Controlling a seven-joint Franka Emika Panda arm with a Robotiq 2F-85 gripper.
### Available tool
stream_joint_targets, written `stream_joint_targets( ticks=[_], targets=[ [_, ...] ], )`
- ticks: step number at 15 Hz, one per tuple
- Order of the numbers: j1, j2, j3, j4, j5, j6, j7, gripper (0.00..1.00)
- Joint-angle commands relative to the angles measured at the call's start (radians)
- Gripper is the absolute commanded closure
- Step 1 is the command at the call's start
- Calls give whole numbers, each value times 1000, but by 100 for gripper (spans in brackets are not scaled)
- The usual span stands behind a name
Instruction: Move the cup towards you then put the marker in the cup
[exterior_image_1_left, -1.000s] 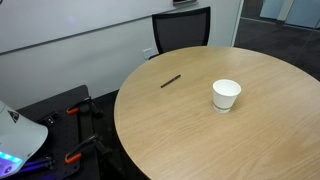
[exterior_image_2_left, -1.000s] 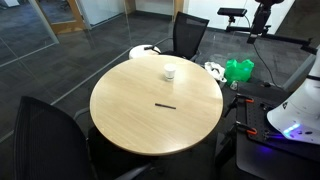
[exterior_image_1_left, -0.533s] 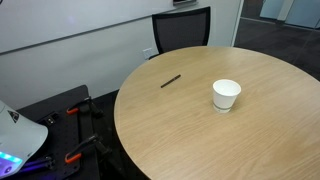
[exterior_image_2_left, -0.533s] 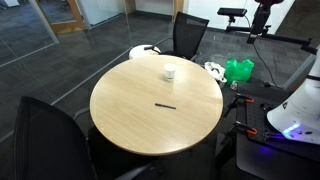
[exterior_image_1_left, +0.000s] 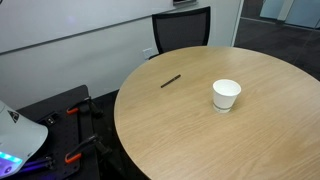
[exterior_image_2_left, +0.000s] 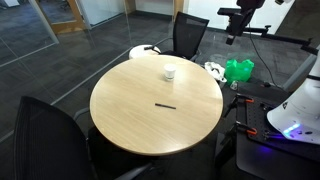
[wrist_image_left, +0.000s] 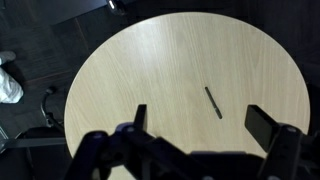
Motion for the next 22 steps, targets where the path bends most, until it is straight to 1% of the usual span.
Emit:
stream_joint_targets(
  ticks=[1, 6, 13, 17, 19, 22],
  targets=[
    [-56, 125, 15, 70, 34, 67, 113, 0],
    [-107, 270, 20, 123, 50, 209, 325, 0],
    [-119, 464, 0, 175, 15, 403, 675, 0],
    [-130, 563, -25, 208, -66, 493, 877, 0],
    [-131, 606, -46, 229, -123, 511, 974, 0],
    [-124, 674, -88, 270, -202, 507, 1096, 0]
  ],
)
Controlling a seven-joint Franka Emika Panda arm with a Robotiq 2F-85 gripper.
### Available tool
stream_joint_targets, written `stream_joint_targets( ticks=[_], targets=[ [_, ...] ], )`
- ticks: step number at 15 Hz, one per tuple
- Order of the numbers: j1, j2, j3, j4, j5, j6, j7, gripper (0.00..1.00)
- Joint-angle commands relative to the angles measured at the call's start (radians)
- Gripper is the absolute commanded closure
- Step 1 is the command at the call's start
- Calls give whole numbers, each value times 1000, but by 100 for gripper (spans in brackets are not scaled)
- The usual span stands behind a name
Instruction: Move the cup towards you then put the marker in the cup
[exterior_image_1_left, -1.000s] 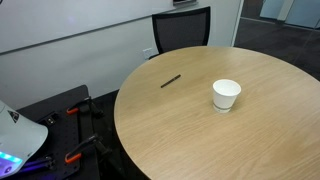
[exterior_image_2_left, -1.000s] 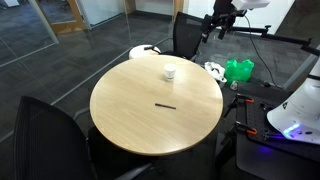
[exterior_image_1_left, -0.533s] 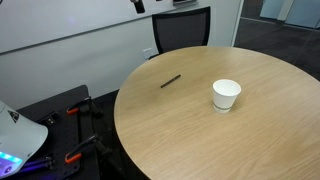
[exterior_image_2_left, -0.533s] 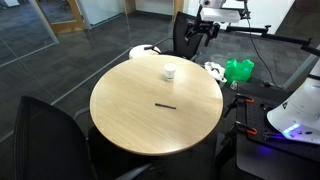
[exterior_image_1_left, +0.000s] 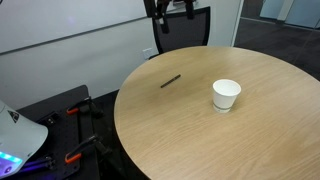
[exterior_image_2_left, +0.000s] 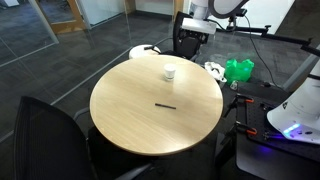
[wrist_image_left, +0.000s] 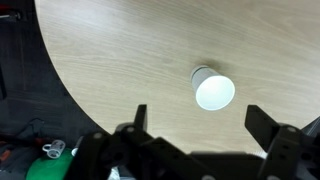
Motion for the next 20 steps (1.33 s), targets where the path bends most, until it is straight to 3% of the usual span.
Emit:
stream_joint_targets(
  ticks=[1, 4, 5, 11, 20],
  targets=[
    [7, 93, -45, 75, -79, -1, 140, 0],
    [15, 163, -84, 124, -66, -31, 143, 0],
    [25, 114, -87, 70, -69, -2, 124, 0],
    [30, 165, -104, 106, -67, -3, 123, 0],
    [43, 361, -133, 257, -29, -78, 109, 0]
  ],
)
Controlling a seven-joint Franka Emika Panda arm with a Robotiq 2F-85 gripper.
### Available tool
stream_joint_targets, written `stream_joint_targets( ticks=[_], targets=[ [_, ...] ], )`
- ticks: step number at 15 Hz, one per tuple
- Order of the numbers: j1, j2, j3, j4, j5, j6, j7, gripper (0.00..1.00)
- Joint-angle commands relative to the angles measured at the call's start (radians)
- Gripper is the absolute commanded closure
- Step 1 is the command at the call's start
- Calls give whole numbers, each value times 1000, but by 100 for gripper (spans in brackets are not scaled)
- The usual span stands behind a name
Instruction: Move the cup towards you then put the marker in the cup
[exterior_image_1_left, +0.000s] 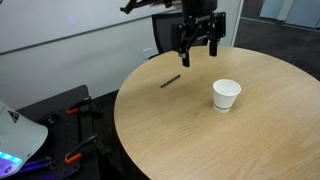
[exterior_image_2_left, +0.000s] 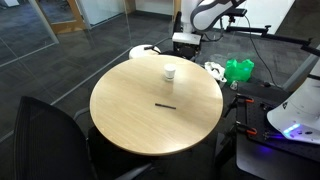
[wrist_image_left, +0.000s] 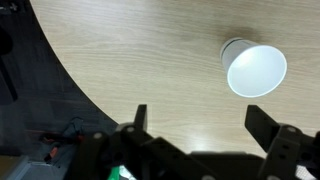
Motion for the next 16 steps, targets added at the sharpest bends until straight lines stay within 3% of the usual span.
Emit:
stream_joint_targets(
  ticks=[1, 9, 16],
  targets=[
    [25, 91, -34, 84, 31, -29, -7, 0],
    [65, 202, -85, 101, 30, 91, 52, 0],
    [83, 293, -95, 166, 53, 81, 37, 0]
  ],
)
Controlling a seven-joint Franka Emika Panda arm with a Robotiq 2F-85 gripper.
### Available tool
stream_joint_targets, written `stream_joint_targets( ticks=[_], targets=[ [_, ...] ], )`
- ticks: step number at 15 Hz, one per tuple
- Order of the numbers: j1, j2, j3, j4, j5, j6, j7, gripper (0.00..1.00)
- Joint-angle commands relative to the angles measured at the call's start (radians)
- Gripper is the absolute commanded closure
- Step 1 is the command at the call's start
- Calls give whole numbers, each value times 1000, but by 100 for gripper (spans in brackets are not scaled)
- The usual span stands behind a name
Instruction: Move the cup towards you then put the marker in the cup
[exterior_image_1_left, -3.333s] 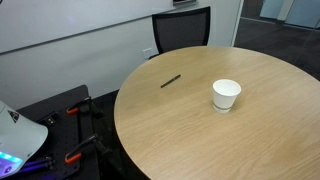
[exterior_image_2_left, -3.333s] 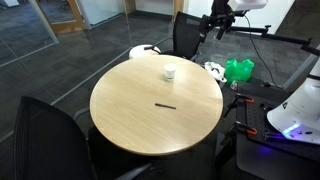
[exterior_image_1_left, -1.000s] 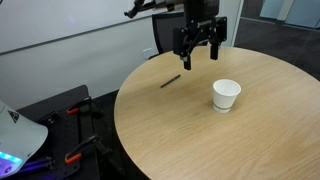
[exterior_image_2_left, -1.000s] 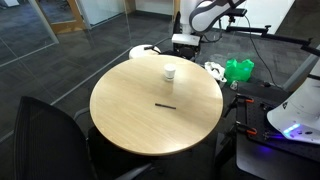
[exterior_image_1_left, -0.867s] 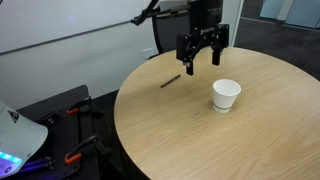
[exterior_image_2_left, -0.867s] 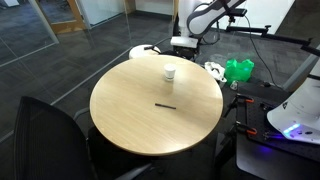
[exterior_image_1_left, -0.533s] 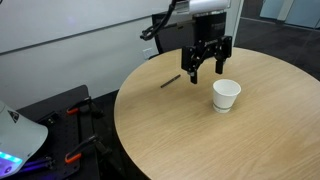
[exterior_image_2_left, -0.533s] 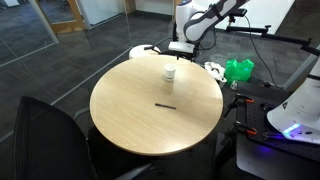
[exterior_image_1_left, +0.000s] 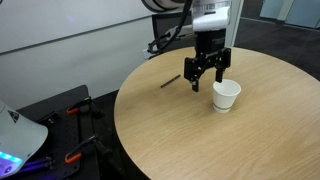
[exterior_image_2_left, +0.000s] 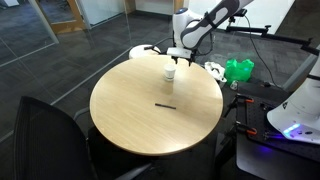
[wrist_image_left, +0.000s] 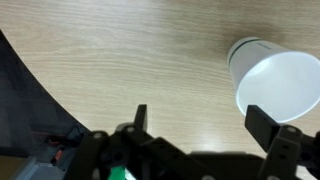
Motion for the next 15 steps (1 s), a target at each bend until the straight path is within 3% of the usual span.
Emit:
stream_joint_targets(
  ticks=[1, 13, 14, 15],
  targets=[
    [26, 60, -21, 57, 25, 9, 12, 0],
    [39, 210, -32, 175, 41, 38, -5, 0],
    [38, 218, -32, 182, 45, 36, -7, 25],
    [38, 225, -34, 187, 48, 36, -7, 28]
  ],
)
